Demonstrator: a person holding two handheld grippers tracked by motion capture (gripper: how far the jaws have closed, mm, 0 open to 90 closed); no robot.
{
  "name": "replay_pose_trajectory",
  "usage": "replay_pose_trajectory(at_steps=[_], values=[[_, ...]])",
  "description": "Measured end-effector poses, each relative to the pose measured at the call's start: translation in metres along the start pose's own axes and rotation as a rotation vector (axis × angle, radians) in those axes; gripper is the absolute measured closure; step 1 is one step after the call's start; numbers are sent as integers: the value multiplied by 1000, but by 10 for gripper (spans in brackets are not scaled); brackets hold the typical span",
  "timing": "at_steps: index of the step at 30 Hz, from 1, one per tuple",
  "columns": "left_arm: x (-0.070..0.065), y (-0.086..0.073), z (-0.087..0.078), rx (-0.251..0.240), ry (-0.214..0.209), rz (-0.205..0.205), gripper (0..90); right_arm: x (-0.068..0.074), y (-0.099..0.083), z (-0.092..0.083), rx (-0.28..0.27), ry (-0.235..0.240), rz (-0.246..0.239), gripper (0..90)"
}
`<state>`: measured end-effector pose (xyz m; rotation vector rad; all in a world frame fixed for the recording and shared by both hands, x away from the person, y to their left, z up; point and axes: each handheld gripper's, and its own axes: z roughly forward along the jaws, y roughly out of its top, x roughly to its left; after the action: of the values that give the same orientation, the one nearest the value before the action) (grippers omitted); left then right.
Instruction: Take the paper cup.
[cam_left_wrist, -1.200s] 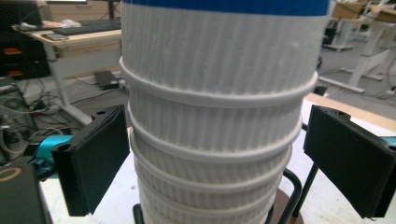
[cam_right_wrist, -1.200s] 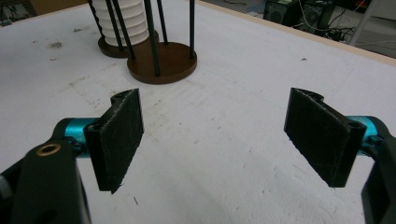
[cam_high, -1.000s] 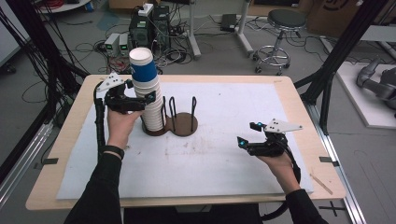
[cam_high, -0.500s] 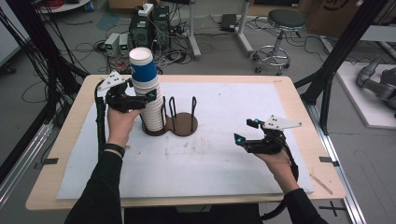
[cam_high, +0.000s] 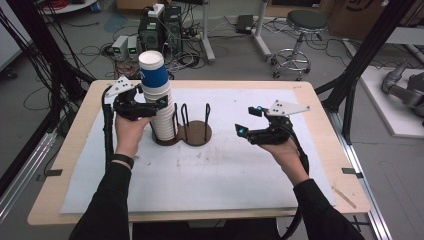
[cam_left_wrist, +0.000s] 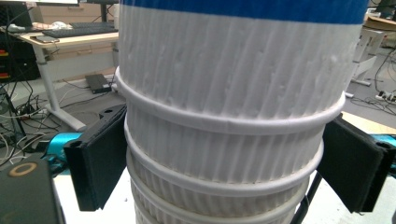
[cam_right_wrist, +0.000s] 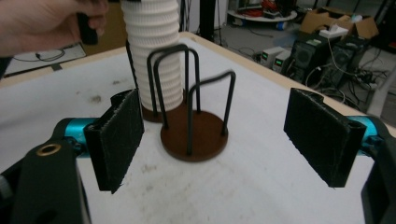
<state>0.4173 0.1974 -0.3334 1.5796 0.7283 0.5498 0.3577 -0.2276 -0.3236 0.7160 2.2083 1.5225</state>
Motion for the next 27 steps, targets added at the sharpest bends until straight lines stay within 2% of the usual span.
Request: replay_pose_trajectory(at_steps=[6,7,8,15,17,18,27], values=[[0,0,0,1,3,-3,112,2,33,21,-35,36,-23,203],[0,0,0,1,3,-3,112,2,33,21,-35,36,-23,203],[0,0,0,1,5,-3,112,4,44,28,-40,44,-28,203],[1,0,0,1,5,-5,113,11,80,54,-60,82,-59,202],[0,0,0,0,5,-5,113,12,84,57,-72,82,-59,202],[0,0,0,-1,5,-7,113,14,94,66,-82,103,-55,202],[0,0,0,0,6,-6,113,25,129,105,-98,139,-61,202]])
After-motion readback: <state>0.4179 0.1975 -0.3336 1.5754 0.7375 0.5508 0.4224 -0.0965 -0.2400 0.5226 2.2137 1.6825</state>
